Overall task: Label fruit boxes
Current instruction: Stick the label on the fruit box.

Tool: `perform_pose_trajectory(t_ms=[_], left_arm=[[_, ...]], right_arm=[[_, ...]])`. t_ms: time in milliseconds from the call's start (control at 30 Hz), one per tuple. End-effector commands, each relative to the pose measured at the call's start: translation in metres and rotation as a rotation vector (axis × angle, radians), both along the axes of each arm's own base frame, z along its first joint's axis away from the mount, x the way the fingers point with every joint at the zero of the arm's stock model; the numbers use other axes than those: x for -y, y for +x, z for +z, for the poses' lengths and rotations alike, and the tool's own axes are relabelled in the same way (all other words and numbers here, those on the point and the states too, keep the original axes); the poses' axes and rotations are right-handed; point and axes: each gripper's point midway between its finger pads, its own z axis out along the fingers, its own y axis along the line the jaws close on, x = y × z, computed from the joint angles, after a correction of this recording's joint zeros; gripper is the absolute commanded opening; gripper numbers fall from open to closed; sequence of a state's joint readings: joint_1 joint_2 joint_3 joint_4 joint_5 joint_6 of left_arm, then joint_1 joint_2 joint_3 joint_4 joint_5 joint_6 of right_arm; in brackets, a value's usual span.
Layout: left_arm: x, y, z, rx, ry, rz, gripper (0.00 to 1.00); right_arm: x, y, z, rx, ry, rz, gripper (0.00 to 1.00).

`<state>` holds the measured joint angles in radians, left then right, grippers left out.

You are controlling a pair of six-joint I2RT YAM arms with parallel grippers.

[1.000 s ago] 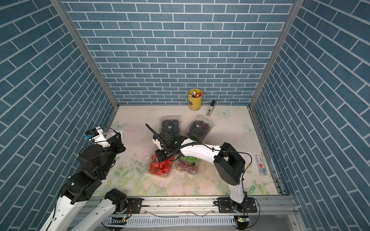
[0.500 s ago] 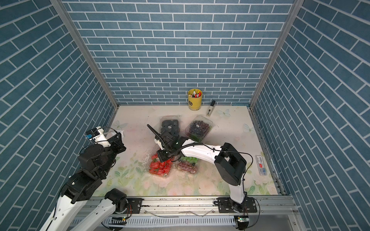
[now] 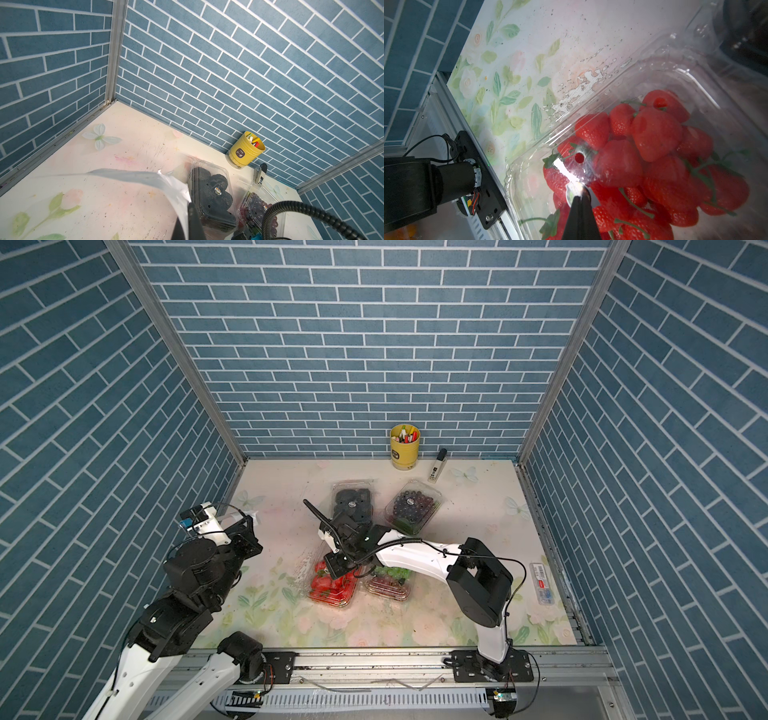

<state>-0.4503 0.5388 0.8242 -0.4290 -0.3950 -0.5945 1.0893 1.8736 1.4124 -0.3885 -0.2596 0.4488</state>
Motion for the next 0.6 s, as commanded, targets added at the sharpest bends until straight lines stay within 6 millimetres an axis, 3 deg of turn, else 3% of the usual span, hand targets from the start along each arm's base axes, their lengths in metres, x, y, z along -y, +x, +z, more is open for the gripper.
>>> perform_pose_trajectory(t_ms=[0,267,400,567], left_arm=[[0.003,0.002,-0.005,-0.007,-0.003,-0.011,0.00],[0.005,0.003,-0.006,-0.014,0.000,-0.019,0.00],[0.010,0.008,-0.010,-0.030,0.011,-0.035,0.00],[0.026,0.026,-0.026,-0.107,0.047,-0.078,0.00]], right_arm=[[-0.008,-0.006,0.000,-0.034,0.013,0.015,0.00],[-0.016,-0.010,-0.013,-0.072,0.005,0.033,0.00],[-0.014,-0.006,0.006,-0.021,0.048,0.019,0.00],[0.009,0.012,0.042,0.116,0.090,-0.066,0.00]])
